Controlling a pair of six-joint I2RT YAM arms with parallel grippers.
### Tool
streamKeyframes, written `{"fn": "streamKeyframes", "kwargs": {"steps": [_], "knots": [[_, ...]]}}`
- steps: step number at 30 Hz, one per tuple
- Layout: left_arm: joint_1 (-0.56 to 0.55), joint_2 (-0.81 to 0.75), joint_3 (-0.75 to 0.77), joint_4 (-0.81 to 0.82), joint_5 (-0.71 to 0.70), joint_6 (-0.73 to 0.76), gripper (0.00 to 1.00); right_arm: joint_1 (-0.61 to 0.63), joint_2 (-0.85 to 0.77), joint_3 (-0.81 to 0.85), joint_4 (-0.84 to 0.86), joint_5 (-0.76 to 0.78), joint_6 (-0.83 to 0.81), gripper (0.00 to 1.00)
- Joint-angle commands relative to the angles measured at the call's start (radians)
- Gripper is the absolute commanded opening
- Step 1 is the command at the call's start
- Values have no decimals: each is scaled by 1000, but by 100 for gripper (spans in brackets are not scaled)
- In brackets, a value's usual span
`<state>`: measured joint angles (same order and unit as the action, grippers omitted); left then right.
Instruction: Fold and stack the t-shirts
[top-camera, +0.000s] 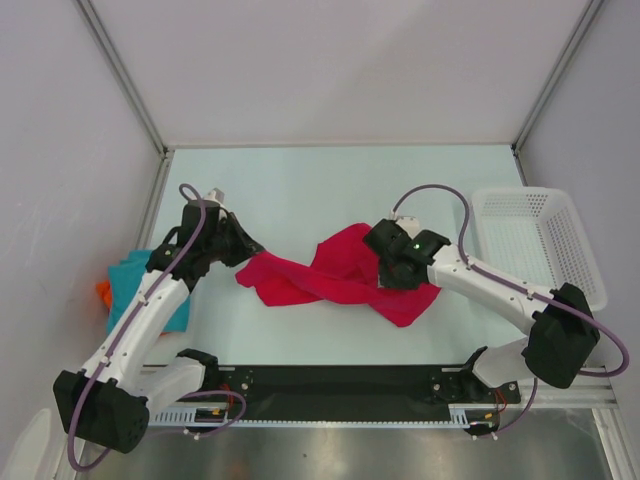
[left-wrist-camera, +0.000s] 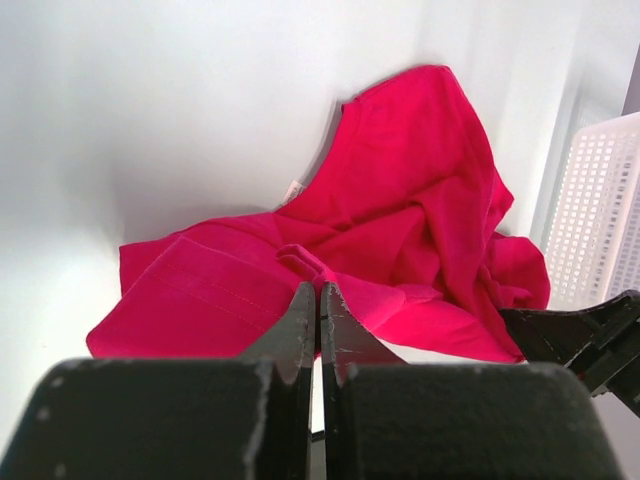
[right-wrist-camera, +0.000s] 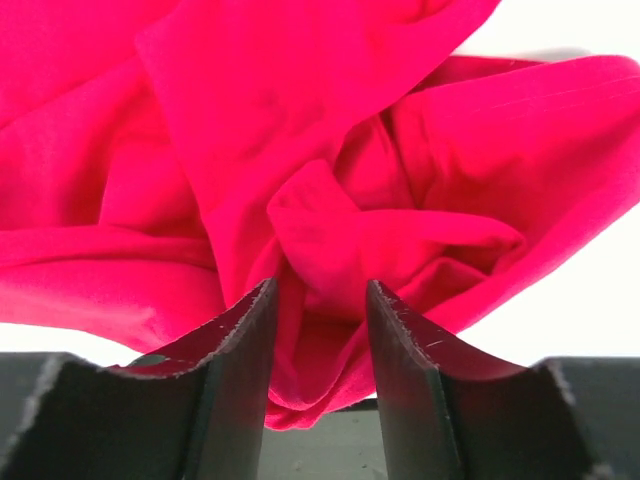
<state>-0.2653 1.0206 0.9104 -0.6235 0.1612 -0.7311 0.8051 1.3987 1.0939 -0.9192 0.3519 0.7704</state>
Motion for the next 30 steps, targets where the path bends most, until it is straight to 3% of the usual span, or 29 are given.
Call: {"fn": "streamKeyframes", "kwargs": {"steps": [1,4,5,7,17,30], "knots": [[17,-13,-10,22,24,27,0,32,-6,-25,29,-39,20,43],[20,-8,-18,33,32,29,0,64,-12,-46,14,-47,38,28],[21,-5,-21,39,37,29,0,72,-17,-51,7,-47,58,16],[23,4,-28,47,43,30,0,109,-39,-61,-24,-41,82,0],[26,36,-62,93,75,39,0,310,-133,-54,-266,85,354,0],[37,16,-94,94,80,44,0,480,-104,-32,-423,177,631,0]]}}
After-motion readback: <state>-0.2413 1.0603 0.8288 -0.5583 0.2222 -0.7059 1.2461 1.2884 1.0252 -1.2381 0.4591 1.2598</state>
